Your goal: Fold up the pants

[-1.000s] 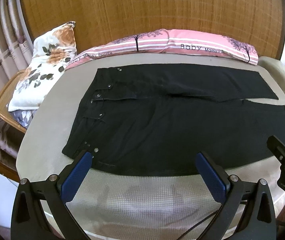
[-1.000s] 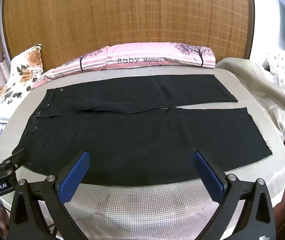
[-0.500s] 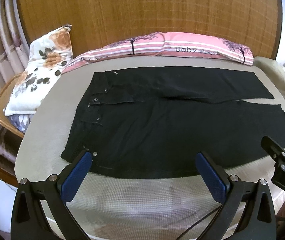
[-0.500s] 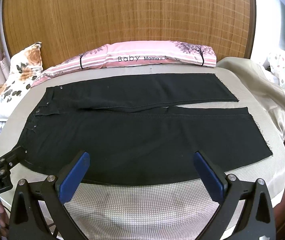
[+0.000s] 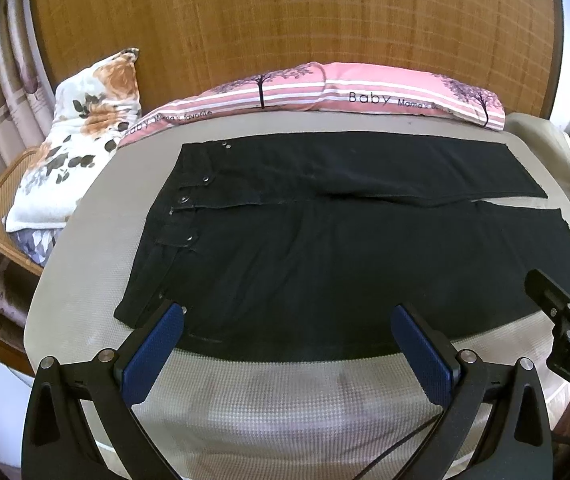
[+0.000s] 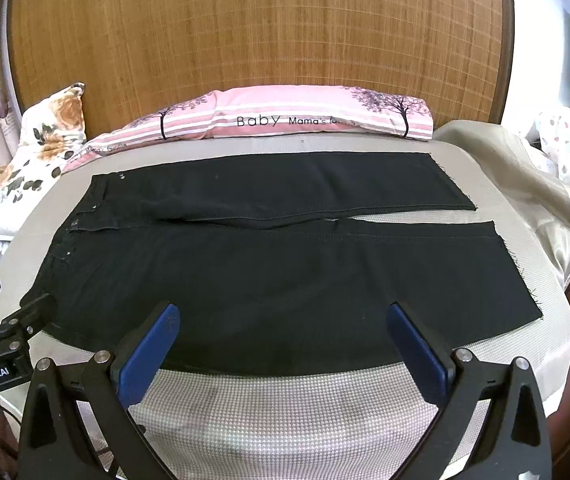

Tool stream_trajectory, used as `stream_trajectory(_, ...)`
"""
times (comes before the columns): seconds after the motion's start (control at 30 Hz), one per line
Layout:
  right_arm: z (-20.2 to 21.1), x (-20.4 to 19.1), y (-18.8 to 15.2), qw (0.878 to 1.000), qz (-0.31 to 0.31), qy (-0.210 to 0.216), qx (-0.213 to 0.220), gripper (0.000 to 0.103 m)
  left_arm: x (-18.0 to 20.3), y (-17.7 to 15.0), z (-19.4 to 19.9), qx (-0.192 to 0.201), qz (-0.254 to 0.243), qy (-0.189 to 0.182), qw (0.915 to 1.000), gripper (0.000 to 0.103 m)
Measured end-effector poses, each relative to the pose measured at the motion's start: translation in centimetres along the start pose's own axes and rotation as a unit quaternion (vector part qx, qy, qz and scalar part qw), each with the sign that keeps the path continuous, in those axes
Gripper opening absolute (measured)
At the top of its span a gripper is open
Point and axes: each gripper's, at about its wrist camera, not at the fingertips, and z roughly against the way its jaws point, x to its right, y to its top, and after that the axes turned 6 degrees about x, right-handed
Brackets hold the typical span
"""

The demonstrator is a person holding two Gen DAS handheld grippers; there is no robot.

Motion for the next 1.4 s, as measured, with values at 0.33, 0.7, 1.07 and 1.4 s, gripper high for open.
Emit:
stream_trajectory(0.33, -0.20, 0.72, 0.48, 1.000, -0.009, -0.004, -0.001, 0.102, 0.36, 0.18, -0.20, 0.007, 0.004, -0.006, 1.0000, 0.103)
stream_trajectory(0.7, -0.24, 0.87, 0.54, 1.000, -0.012, -0.007, -0.001, 0.102, -0.08, 0.32, 0.17, 0.021, 0.025, -0.002, 0.9995, 0.103)
stream_trajectory(1.07, -0.26, 1.06, 0.53, 1.000, -0.012, -0.006, -0.001, 0.102, -0.01, 0.35, 0.13, 0.020, 0.022, -0.003, 0.9996, 0.103)
stream_trajectory(1.4, -0.30, 1.08, 0.55, 1.000, -0.013, -0.006, -0.002, 0.102, 0.41, 0.26, -0.62, 0.007, 0.010, 0.010, 0.9999, 0.103)
